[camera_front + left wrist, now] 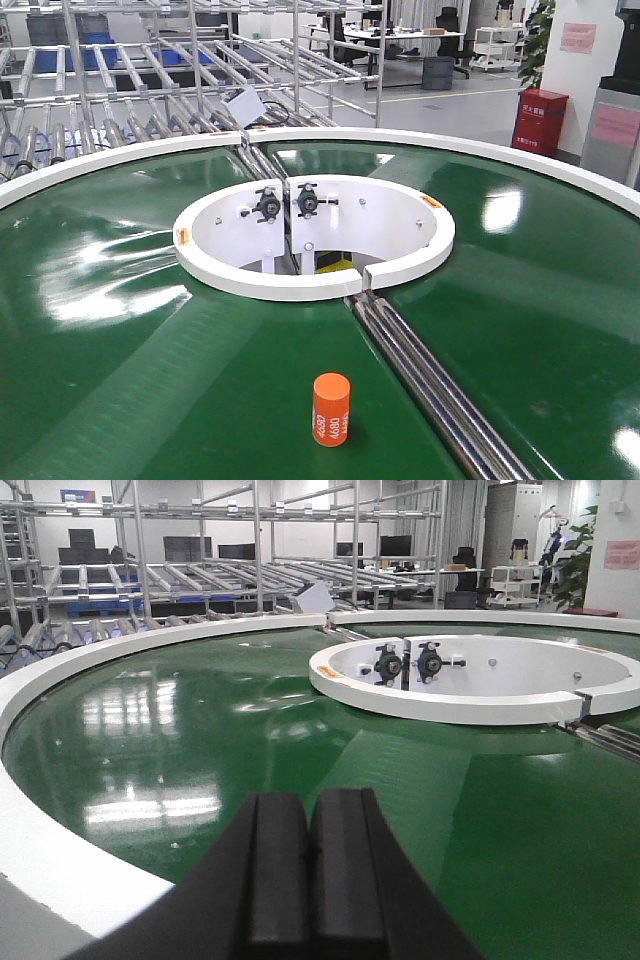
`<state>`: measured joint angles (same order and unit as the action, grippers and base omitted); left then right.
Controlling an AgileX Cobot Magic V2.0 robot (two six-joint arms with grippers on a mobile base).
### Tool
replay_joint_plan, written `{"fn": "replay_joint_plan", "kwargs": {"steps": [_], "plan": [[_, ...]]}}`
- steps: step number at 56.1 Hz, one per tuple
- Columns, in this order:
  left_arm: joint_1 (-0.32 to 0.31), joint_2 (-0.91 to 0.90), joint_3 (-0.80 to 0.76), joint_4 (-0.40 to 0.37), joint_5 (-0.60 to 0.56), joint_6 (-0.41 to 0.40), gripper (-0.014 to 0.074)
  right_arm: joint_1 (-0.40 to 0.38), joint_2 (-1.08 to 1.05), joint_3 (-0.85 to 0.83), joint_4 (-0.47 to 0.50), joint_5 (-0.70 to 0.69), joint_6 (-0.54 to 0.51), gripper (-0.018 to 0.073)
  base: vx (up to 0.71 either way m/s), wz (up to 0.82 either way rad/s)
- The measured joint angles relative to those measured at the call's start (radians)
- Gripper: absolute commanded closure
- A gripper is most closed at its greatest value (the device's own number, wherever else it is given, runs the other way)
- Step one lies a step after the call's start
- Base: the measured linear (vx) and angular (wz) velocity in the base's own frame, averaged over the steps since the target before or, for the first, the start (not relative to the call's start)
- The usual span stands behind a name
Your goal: Grab orange capacitor from left shelf to right conveyor
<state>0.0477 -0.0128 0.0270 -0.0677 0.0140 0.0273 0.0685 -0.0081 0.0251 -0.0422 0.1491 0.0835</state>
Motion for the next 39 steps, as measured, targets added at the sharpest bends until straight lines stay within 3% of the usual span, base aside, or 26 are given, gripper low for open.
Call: {"fn": "replay_joint_plan", "kwargs": {"steps": [9,39], "plan": [[0.000,0.000,0.000,0.000,0.000,0.000,0.0603,0.000,0.000,0.005,0.001,-0.074,0.000,0.0568,0.00,0.00],[0.000,0.000,0.000,0.000,0.000,0.000,0.0603,0.000,0.000,0.005,-0.020,-0.080,0.000,0.0568,0.00,0.00]]}}
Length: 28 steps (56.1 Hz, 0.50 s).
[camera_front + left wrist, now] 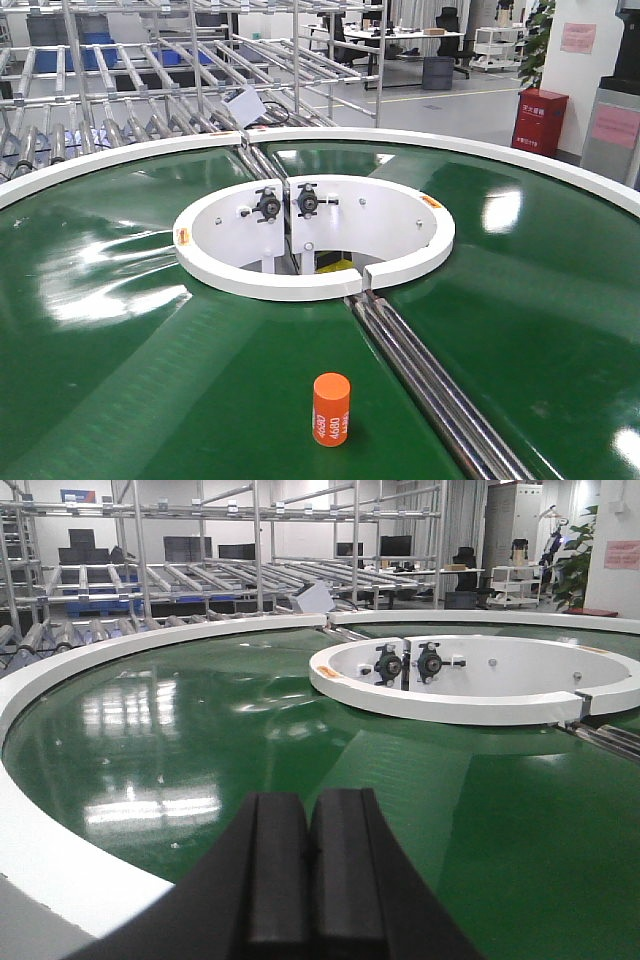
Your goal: Grab orange capacitor from left shelf to right conveyor
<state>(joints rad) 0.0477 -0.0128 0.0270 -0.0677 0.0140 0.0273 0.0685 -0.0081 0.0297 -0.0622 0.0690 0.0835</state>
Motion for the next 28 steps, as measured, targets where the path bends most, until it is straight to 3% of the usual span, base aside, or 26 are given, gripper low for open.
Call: {"fn": "replay_joint_plan", "kwargs": {"steps": [14,28], "plan": [[0.000,0.000,0.000,0.000,0.000,0.000,0.0603,0.000,0.000,0.000,-0.001,-0.001,-0.001,0.0568,0.00,0.00],[0.000,0.000,0.000,0.000,0.000,0.000,0.0603,0.000,0.000,0.000,0.079,-0.003,-0.084,0.0568,0.00,0.00]]}}
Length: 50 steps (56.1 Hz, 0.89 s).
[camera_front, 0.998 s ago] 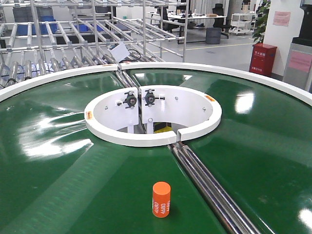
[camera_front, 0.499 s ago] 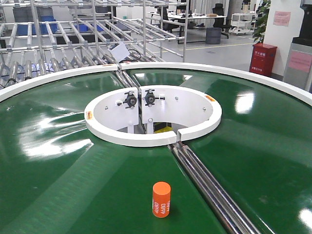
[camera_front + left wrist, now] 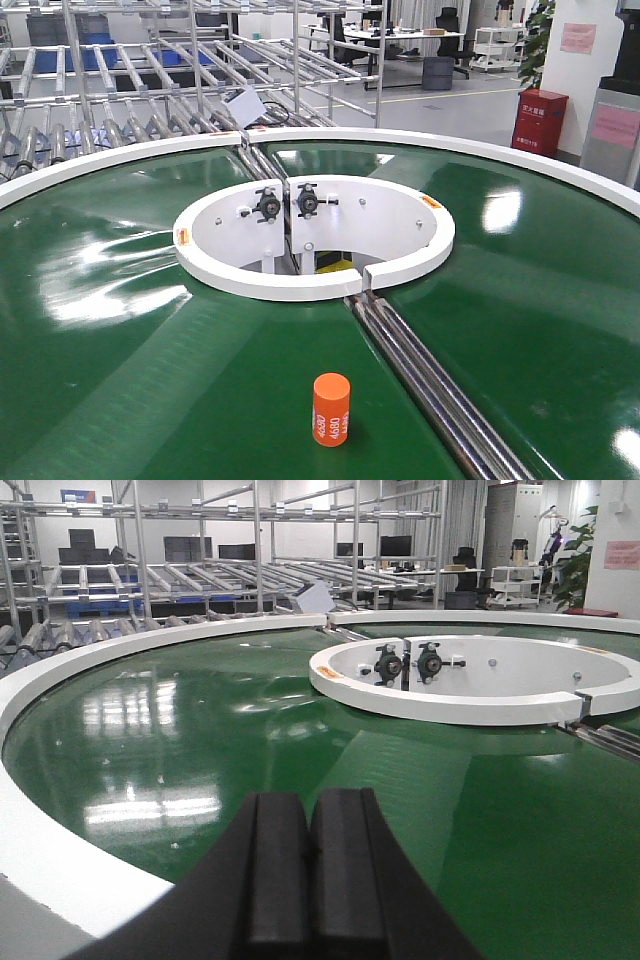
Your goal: Grab orange capacitor from left shelf to right conveyor
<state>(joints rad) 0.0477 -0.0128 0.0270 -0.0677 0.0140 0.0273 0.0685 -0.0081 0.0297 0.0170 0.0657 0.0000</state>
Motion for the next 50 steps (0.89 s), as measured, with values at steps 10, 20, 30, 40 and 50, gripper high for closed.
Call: {"fn": "replay_joint_plan", "kwargs": {"steps": [10,20,30,40,50], "plan": [[0.000,0.000,0.000,0.000,0.000,0.000,0.0603,0.000,0.000,0.000,0.010,-0.012,-0.023,0.0568,0.00,0.00],[0.000,0.000,0.000,0.000,0.000,0.000,0.0603,0.022,0.000,0.000,0.010,-0.025,-0.023,0.0568,0.00,0.00],[0.000,0.000,0.000,0.000,0.000,0.000,0.0603,0.047,0.000,0.000,-0.002,-0.031,-0.020,0.0568,0.00,0.00],[0.000,0.000,0.000,0.000,0.000,0.000,0.0603,0.047,0.000,0.000,-0.017,-0.045,0.017,0.0568,0.00,0.00],[0.000,0.000,0.000,0.000,0.000,0.000,0.0603,0.047,0.000,0.000,-0.051,-0.046,0.035,0.0568,0.00,0.00]]}}
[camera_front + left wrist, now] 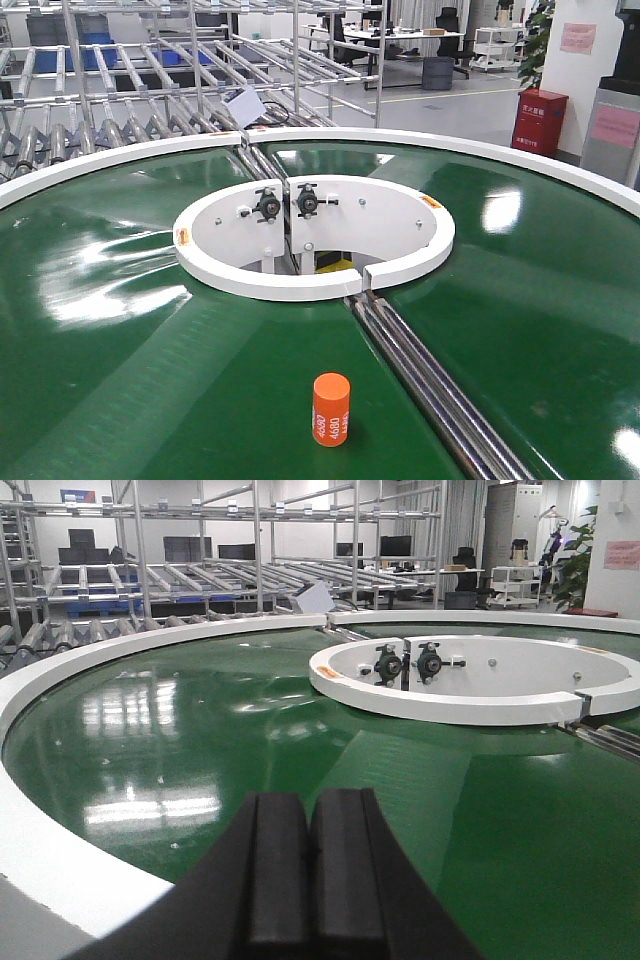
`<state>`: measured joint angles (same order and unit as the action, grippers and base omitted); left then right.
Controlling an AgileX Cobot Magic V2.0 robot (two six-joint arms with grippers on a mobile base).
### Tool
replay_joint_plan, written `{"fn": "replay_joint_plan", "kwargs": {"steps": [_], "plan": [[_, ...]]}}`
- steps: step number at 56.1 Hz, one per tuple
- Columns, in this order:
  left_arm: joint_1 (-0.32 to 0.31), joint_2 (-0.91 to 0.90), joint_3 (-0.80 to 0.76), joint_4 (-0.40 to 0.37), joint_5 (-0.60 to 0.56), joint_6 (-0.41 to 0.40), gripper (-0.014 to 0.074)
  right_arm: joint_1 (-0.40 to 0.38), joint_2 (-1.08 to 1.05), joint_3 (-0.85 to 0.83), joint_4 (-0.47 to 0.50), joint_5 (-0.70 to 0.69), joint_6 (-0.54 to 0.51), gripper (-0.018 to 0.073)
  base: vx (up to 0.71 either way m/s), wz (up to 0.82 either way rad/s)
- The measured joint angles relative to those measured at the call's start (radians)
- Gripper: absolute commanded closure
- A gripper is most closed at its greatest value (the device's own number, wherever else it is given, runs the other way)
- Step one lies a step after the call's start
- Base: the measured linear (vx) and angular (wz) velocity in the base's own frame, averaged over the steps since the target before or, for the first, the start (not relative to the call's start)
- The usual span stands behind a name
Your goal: Grab orange capacitor from left shelf to right conveyor
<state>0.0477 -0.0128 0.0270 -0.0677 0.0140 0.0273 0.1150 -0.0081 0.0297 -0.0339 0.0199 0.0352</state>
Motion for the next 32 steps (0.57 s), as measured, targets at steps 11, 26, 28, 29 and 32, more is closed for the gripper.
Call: {"fn": "replay_joint_plan", "kwargs": {"steps": [11,26,28,29,32], "plan": [[0.000,0.000,0.000,0.000,0.000,0.000,0.0603,0.000,0.000,0.000,0.003,0.000,0.003,0.0568,0.00,0.00],[0.000,0.000,0.000,0.000,0.000,0.000,0.0603,0.000,0.000,0.000,0.003,-0.002,0.003,0.0568,0.00,0.00],[0.000,0.000,0.000,0.000,0.000,0.000,0.0603,0.000,0.000,0.000,0.003,-0.002,0.003,0.0568,0.00,0.00],[0.000,0.000,0.000,0.000,0.000,0.000,0.0603,0.000,0.000,0.000,0.003,-0.002,0.003,0.0568,0.00,0.00],[0.000,0.000,0.000,0.000,0.000,0.000,0.0603,0.000,0.000,0.000,0.003,-0.002,0.003,0.0568,0.00,0.00]]}}
